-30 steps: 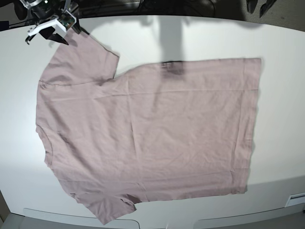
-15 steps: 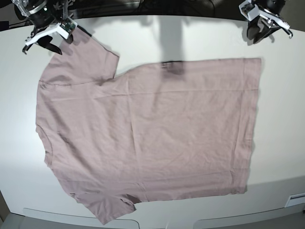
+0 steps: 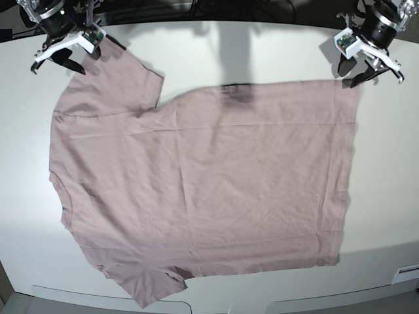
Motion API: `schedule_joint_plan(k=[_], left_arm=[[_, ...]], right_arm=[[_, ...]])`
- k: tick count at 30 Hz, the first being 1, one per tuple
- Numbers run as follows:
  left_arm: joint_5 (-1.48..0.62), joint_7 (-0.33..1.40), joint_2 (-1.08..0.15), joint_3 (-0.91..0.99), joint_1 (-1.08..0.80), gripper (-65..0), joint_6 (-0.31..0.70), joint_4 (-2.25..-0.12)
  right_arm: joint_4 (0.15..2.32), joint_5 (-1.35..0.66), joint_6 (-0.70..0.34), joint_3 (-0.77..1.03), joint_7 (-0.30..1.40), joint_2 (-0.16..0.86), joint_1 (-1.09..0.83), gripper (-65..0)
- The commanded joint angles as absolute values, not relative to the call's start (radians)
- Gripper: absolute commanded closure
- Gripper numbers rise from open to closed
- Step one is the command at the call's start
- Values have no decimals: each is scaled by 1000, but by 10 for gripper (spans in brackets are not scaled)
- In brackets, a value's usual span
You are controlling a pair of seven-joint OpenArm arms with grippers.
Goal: Fold the T-shirt properly
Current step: 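Move both grippers down to the shirt's shoulder corners, then grasp the shirt corners with both grippers, adjusting the right gripper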
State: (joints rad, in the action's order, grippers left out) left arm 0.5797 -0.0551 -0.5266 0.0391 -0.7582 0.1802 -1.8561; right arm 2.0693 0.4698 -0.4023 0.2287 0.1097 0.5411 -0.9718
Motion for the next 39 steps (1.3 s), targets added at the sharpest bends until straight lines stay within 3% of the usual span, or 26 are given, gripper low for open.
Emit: schedule_joint_plan(k=[1, 10, 14, 35, 36, 39], left_arm=[[586, -51, -546, 24, -761, -220, 161, -1871], [785, 119, -565, -192, -649, -220, 14, -1748], [837, 210, -563, -264, -573, -220, -3, -1665], [844, 202, -563, -304, -447, -215, -4, -1537], [844, 194, -563, -304, -445, -210, -4, -1537], [844, 182, -563, -304, -443, -111, -4, -1537]], right_arm=[[2088, 469, -392, 236, 99, 548, -980, -268], [2125, 469, -392, 236, 99, 548, -978, -268], [2154, 469, -392, 236, 102, 545, -978, -268], [2190, 468, -393, 236, 159, 546, -978, -267], [2190, 468, -393, 236, 158, 546, -978, -267], [2190, 468, -393, 235, 158, 546, -978, -267]])
